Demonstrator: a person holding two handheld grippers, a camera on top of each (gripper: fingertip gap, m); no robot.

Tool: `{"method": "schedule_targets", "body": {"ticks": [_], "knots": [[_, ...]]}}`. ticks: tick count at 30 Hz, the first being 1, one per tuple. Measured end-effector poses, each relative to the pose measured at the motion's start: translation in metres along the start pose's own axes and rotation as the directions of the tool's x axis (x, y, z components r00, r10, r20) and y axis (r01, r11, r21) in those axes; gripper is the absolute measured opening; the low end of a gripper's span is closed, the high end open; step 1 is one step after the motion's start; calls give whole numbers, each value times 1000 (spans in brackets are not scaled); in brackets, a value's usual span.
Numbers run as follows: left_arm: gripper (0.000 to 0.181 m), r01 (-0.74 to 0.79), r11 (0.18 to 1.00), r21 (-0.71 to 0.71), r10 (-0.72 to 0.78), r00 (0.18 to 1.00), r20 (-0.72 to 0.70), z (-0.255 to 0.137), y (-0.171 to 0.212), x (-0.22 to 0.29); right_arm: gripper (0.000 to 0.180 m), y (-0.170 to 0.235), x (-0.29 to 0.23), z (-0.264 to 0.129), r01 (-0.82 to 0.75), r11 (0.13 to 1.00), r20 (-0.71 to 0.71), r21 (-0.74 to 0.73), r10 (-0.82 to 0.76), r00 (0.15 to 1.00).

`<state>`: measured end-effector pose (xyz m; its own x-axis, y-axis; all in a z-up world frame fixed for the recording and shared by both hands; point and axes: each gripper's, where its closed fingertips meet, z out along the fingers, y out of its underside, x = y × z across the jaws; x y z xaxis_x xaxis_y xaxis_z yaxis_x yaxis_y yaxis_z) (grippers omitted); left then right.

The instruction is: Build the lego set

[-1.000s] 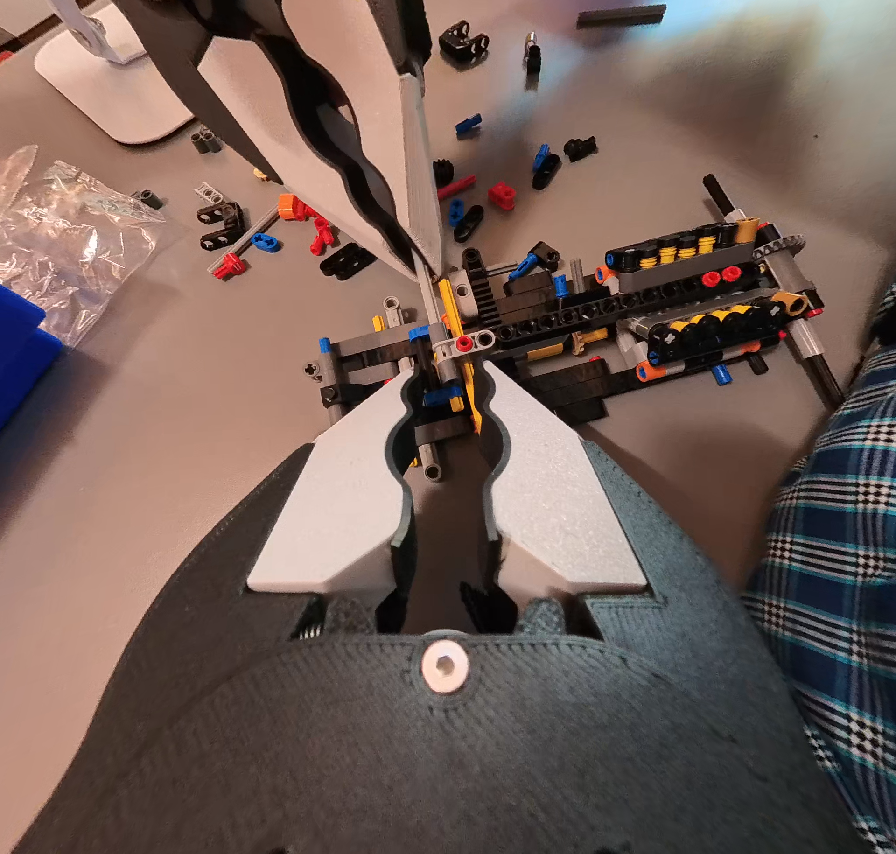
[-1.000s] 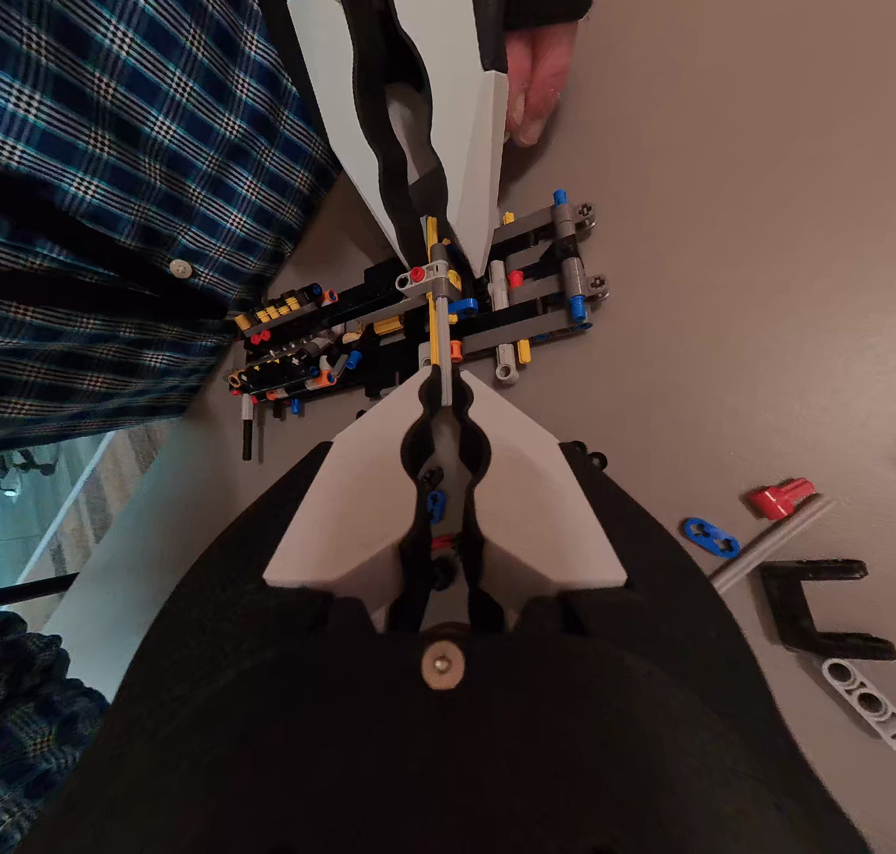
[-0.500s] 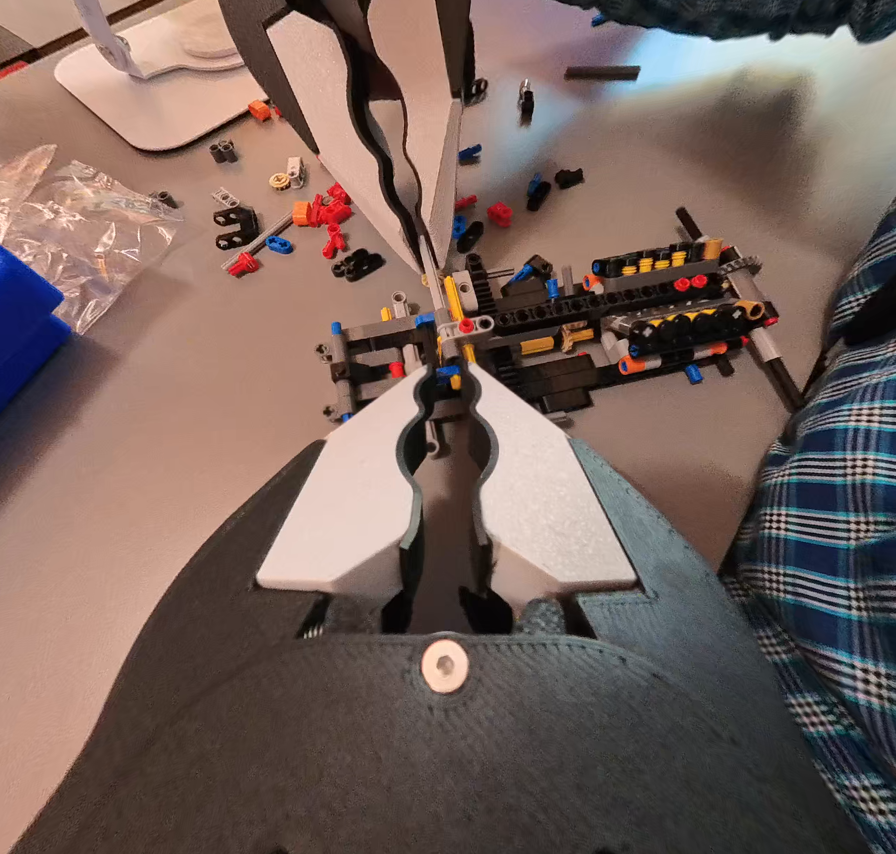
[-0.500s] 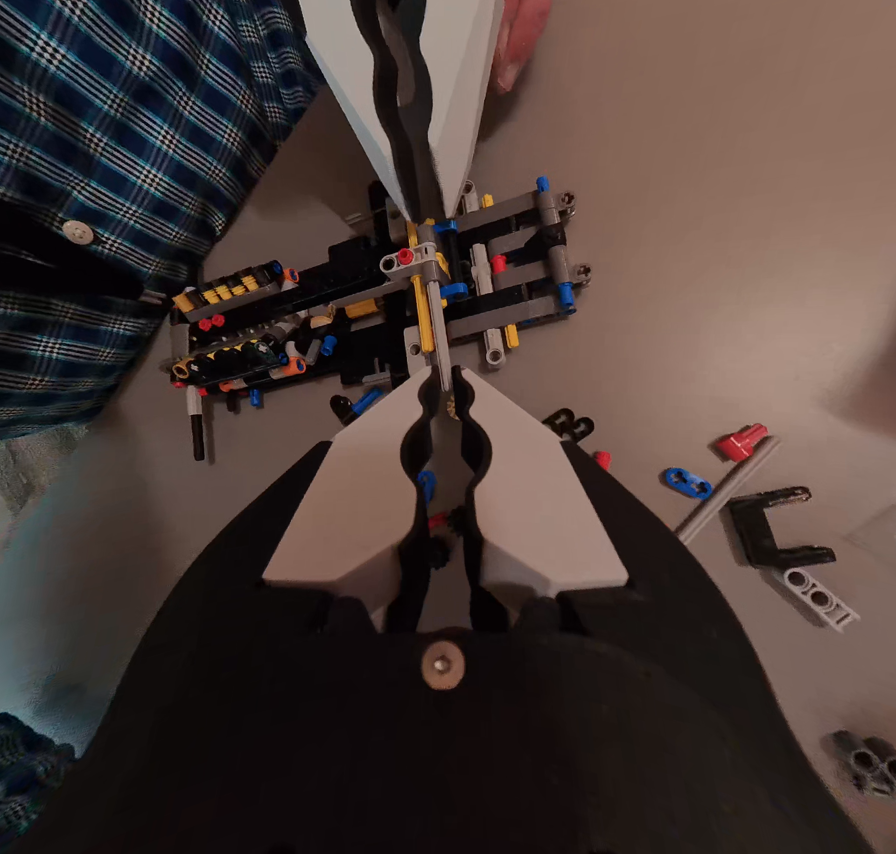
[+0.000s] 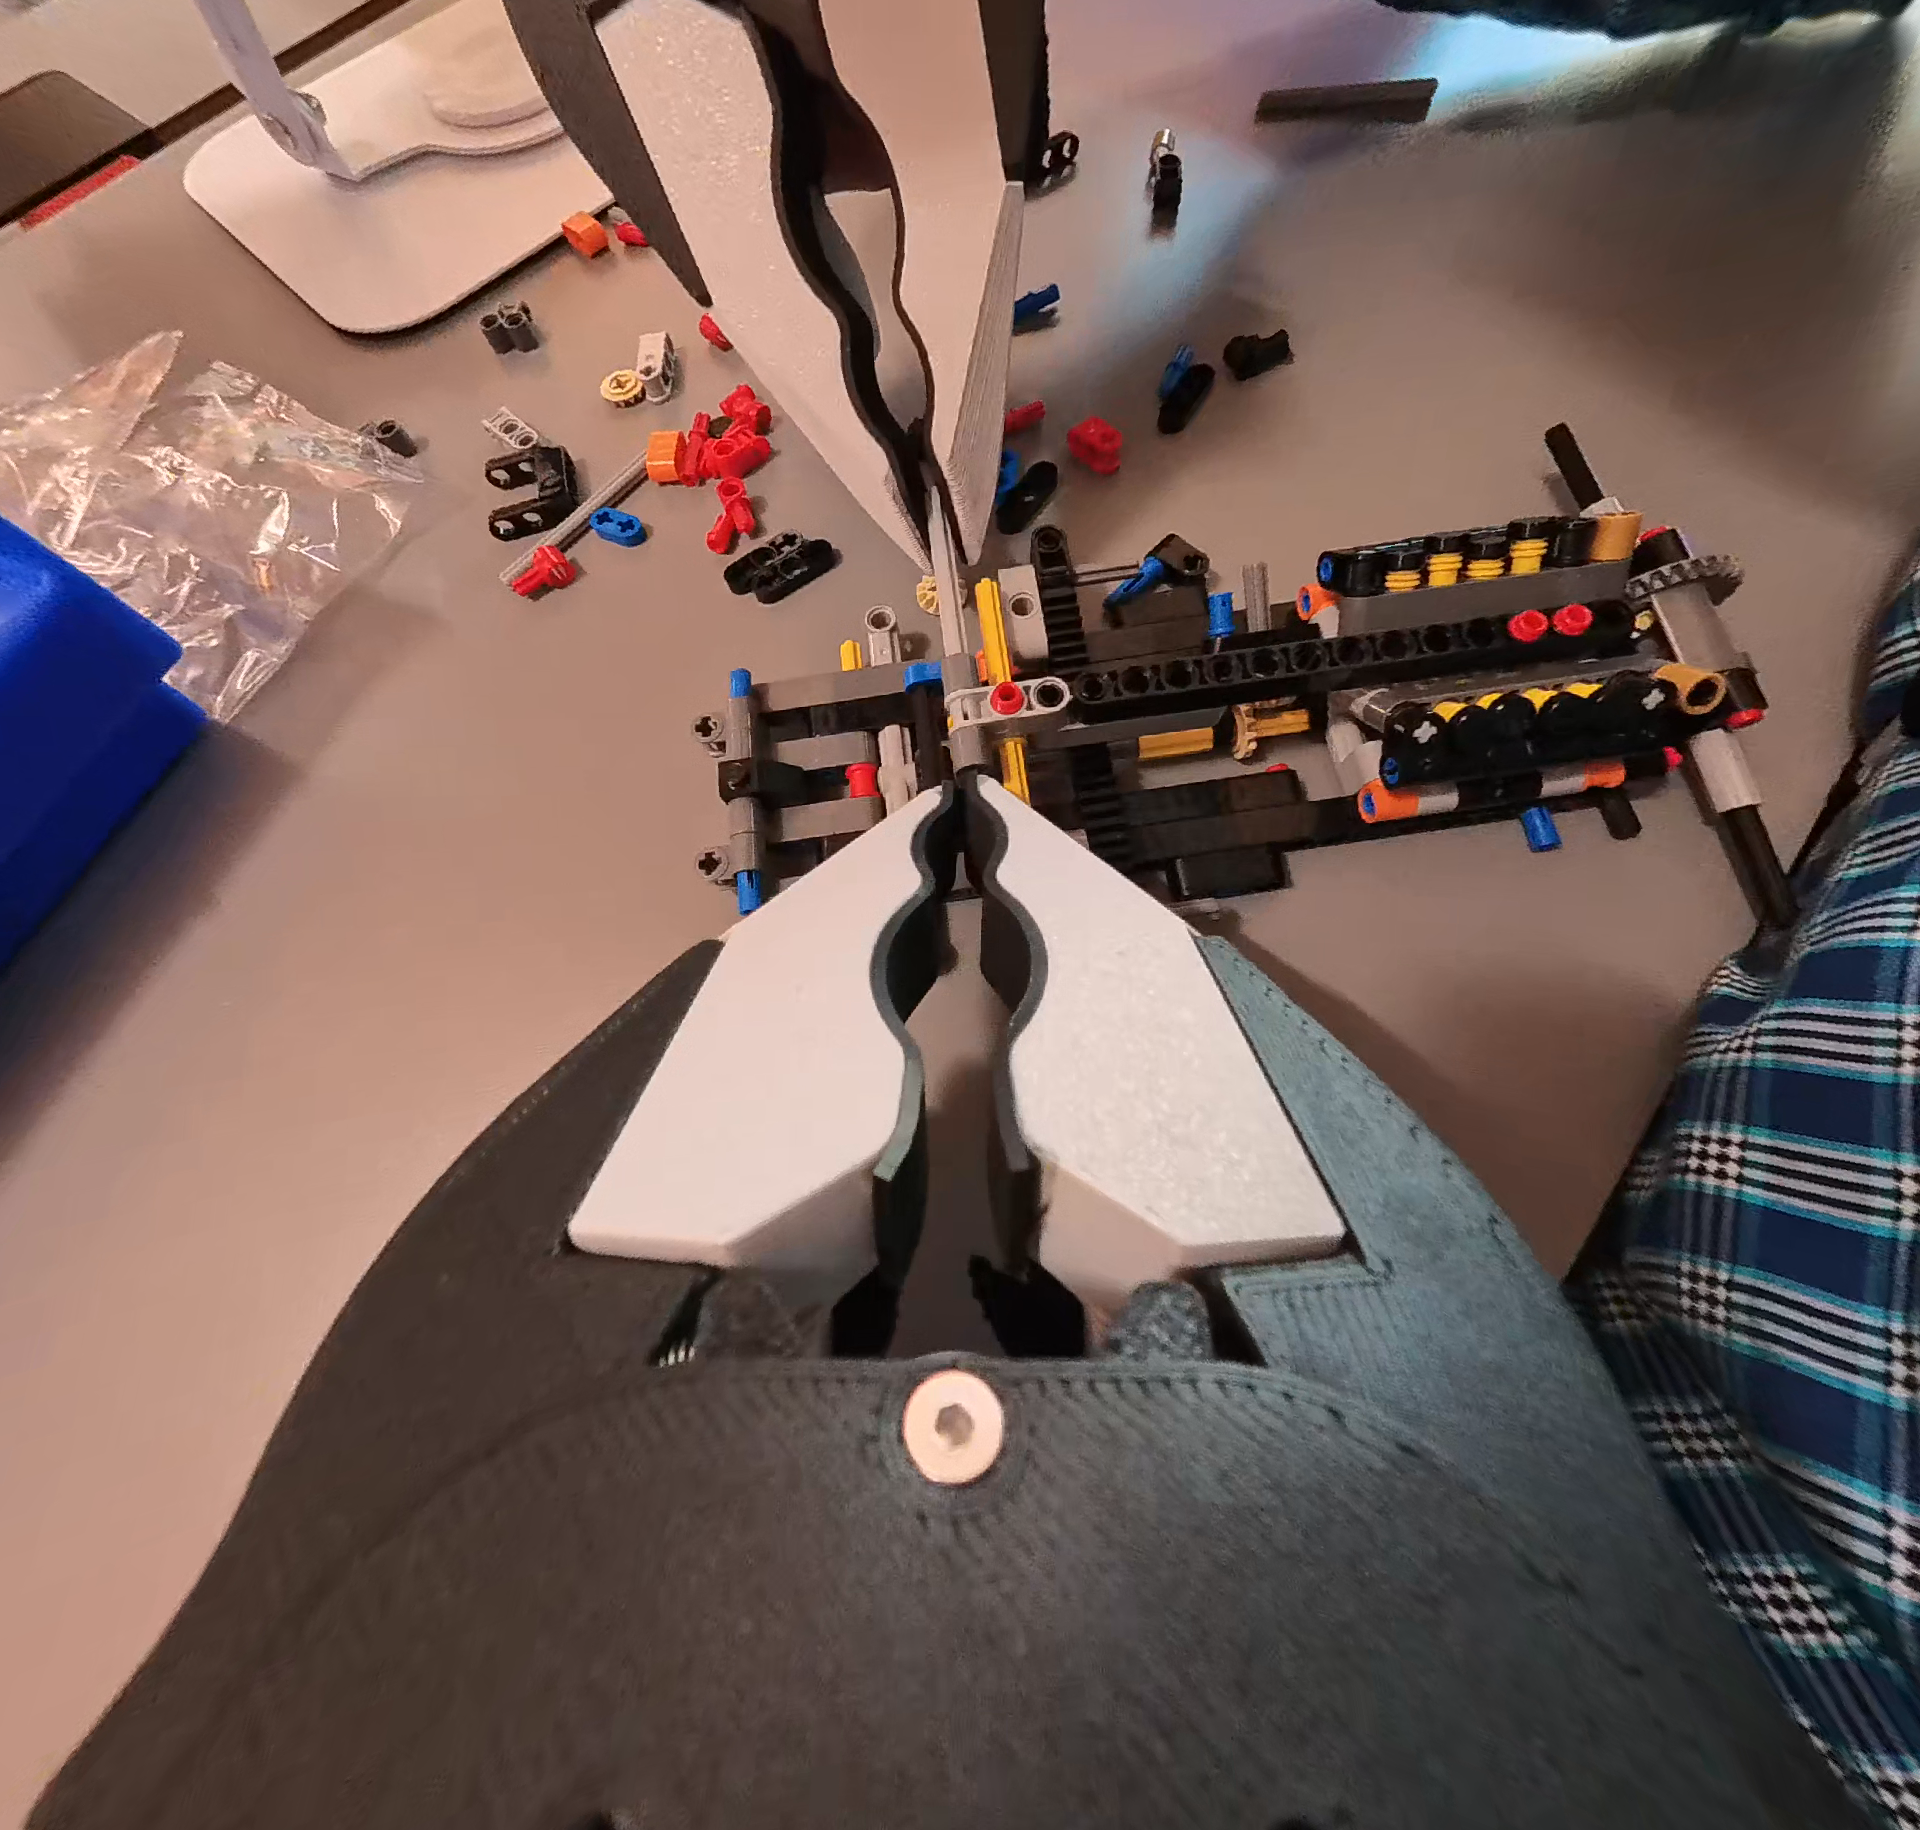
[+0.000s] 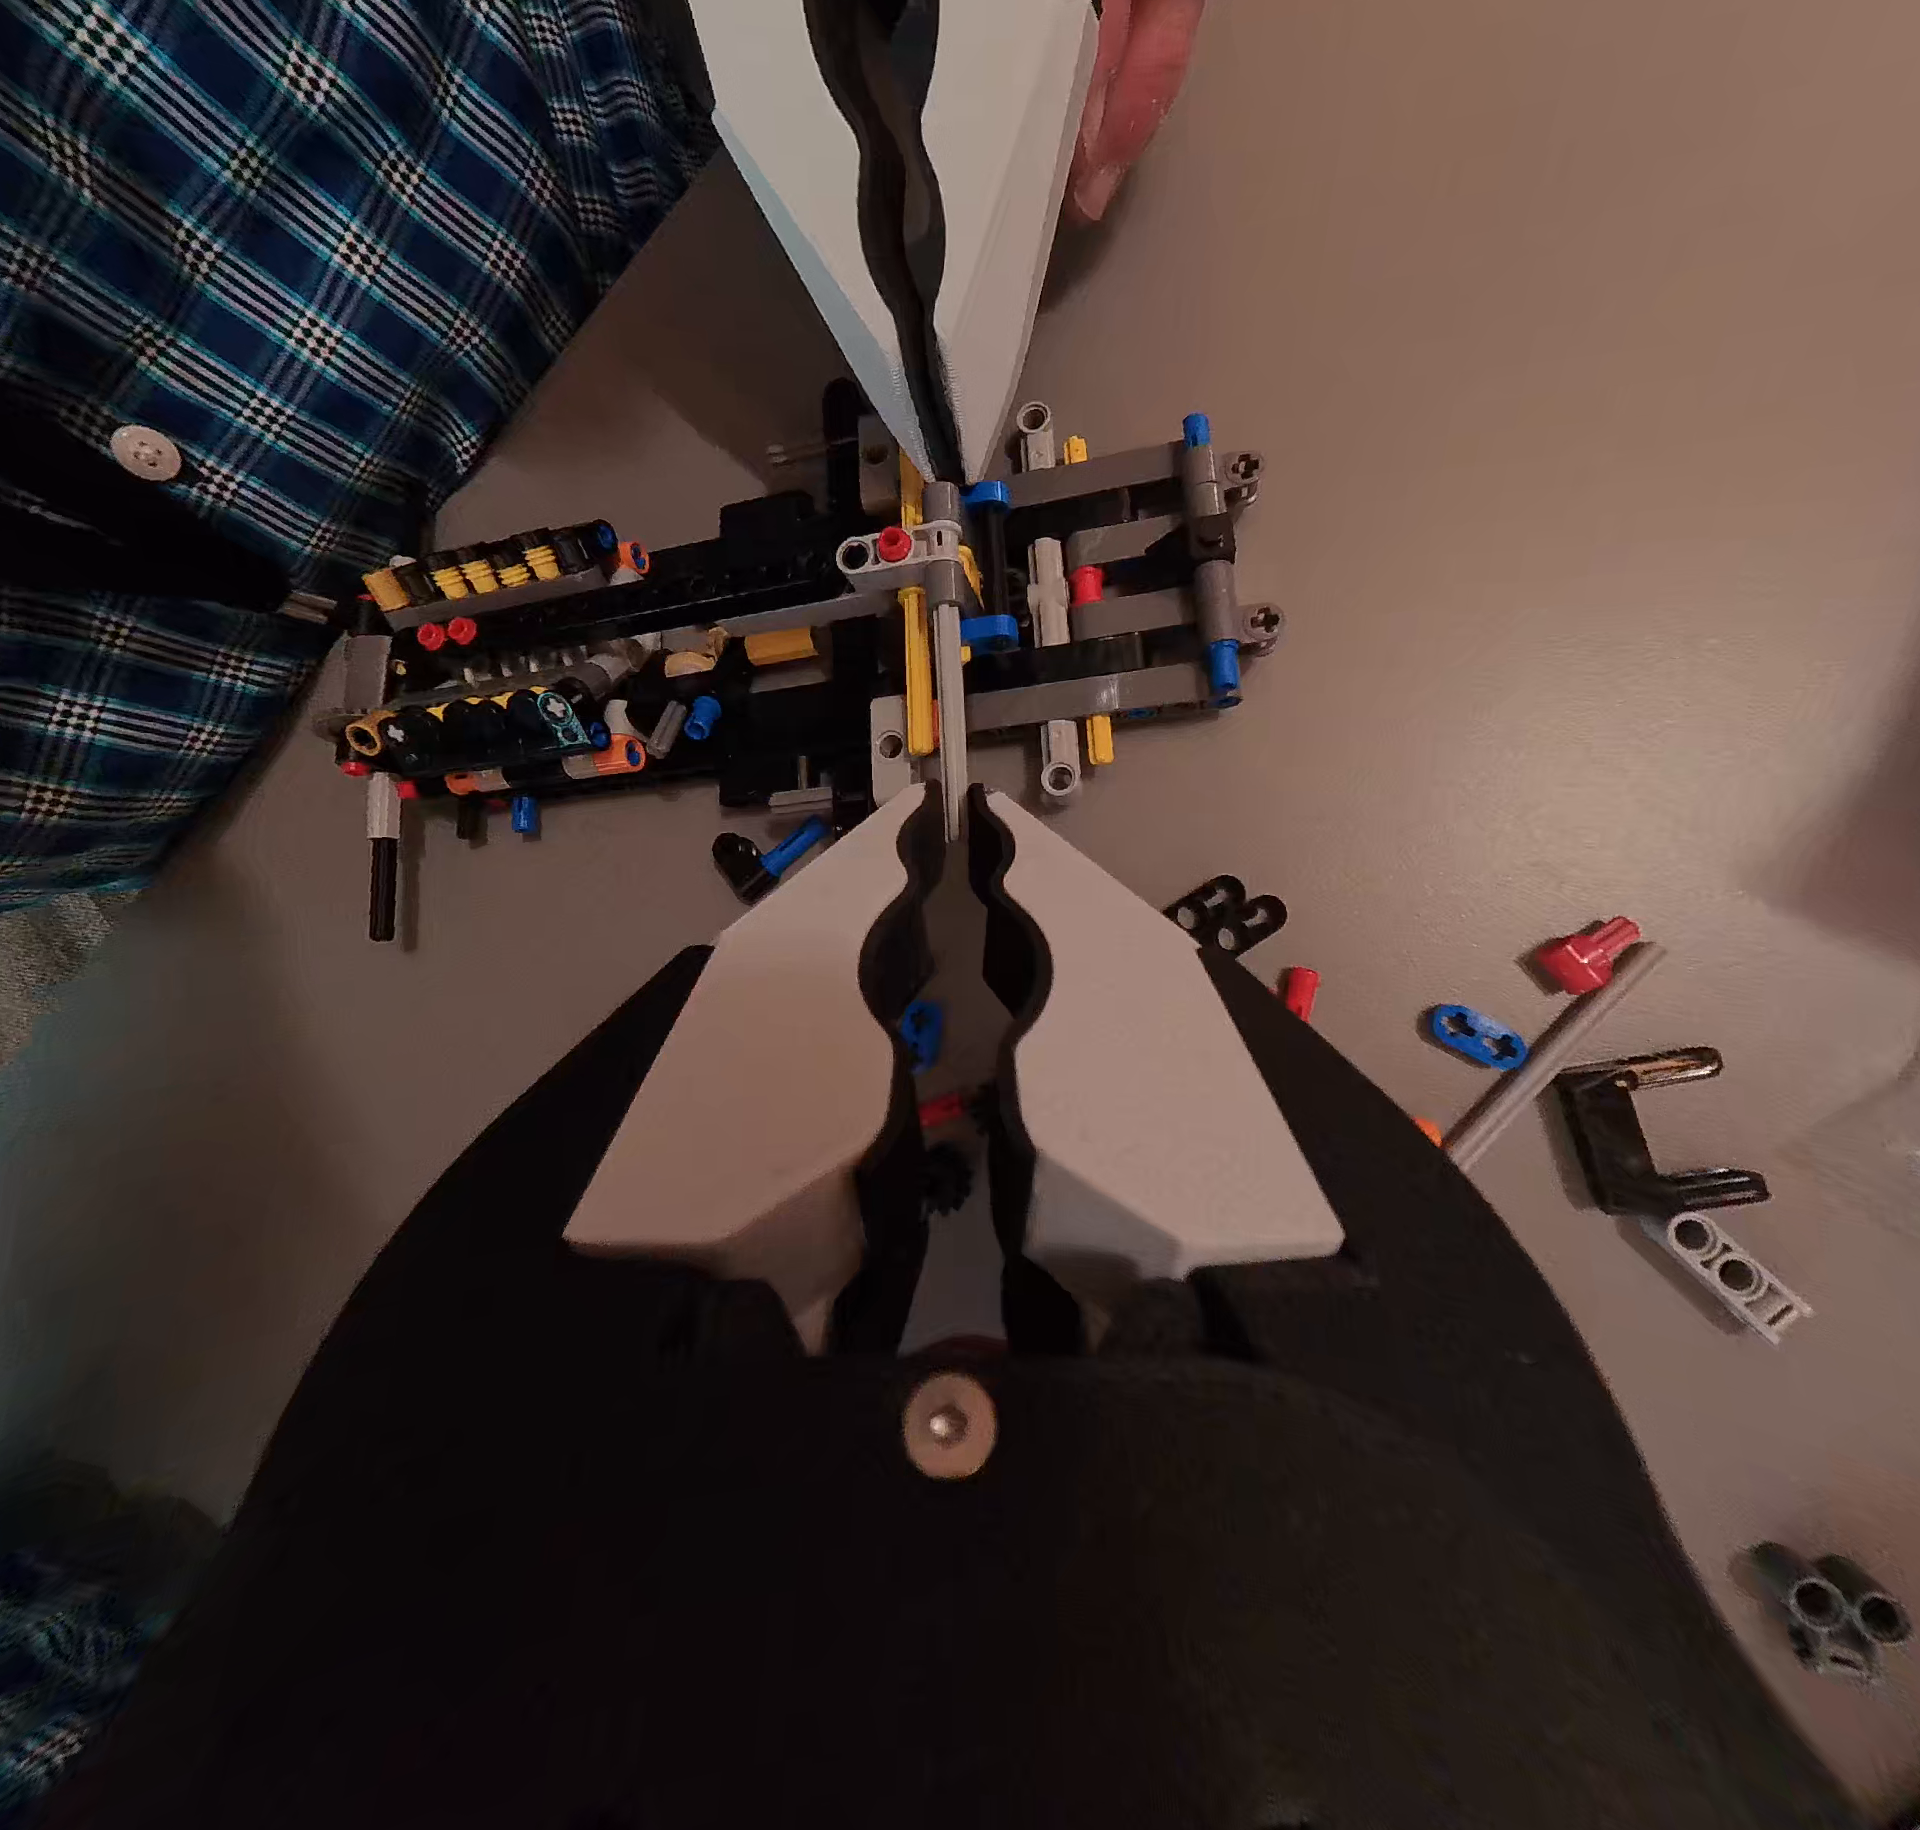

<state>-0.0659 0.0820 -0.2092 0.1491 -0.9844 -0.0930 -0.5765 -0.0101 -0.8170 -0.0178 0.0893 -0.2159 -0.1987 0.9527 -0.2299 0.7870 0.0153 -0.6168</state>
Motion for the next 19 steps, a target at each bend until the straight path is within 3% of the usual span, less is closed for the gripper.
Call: {"method": "schedule_targets", "body": {"ticks": [19], "knots": [[0,-35,999,-7,35,998,56,-1,-1,1,0,0,-4,1,29,999,-44,-38,-31,999]]}}
